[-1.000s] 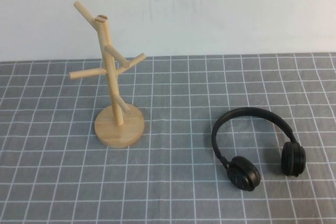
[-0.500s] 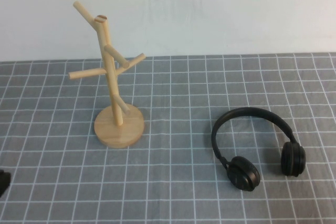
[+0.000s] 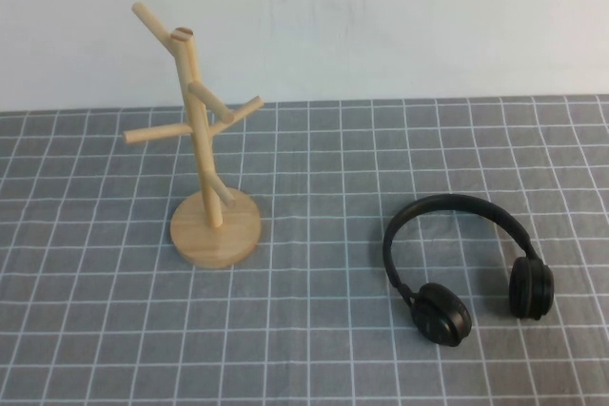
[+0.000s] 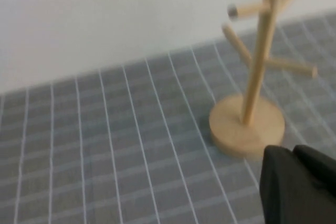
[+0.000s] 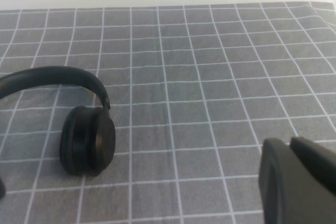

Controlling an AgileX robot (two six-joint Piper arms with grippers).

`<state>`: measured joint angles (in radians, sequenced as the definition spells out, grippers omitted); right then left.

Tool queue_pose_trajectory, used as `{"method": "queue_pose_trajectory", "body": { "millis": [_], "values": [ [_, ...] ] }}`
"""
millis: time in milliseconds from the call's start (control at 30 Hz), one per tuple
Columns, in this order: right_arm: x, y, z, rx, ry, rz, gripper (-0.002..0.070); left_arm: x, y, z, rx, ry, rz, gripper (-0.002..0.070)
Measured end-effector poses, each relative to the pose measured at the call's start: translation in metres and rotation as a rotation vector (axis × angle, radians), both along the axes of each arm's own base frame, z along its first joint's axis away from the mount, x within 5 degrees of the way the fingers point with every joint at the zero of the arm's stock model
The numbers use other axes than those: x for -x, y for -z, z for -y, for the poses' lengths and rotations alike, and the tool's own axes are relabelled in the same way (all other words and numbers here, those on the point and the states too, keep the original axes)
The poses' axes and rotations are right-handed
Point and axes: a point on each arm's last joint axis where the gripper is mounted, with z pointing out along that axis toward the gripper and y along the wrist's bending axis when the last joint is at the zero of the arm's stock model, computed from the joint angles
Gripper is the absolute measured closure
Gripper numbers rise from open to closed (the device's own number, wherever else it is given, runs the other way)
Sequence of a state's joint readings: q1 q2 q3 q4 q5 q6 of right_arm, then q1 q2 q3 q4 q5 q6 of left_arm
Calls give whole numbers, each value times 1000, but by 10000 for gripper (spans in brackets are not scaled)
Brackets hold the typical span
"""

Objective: Take out the headphones from the headphone stand

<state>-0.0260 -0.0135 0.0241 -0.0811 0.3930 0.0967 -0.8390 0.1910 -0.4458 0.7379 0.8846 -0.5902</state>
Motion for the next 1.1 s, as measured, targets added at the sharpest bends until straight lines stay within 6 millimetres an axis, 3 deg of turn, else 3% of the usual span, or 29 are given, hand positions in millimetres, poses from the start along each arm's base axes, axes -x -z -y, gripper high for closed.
{"method": "queue_pose_trajectory", "body": {
  "millis": [133, 267, 367, 633, 1100],
  "values": [
    [0, 0, 0, 0, 0, 0, 684, 21, -9, -11, 64, -21, 174, 678],
    [0, 0, 0, 0, 0, 0, 685, 32, -2, -3, 39, -4, 268, 678],
    [0, 0, 0, 0, 0, 0, 685, 25, 20, 8, 23, -14, 246, 678],
    [0, 0, 0, 0, 0, 0, 685, 4, 112, 19, 119, -75, 40, 678],
    [0, 0, 0, 0, 0, 0, 685, 4, 115, 11, 228, -287, 10, 678]
  ]
}}
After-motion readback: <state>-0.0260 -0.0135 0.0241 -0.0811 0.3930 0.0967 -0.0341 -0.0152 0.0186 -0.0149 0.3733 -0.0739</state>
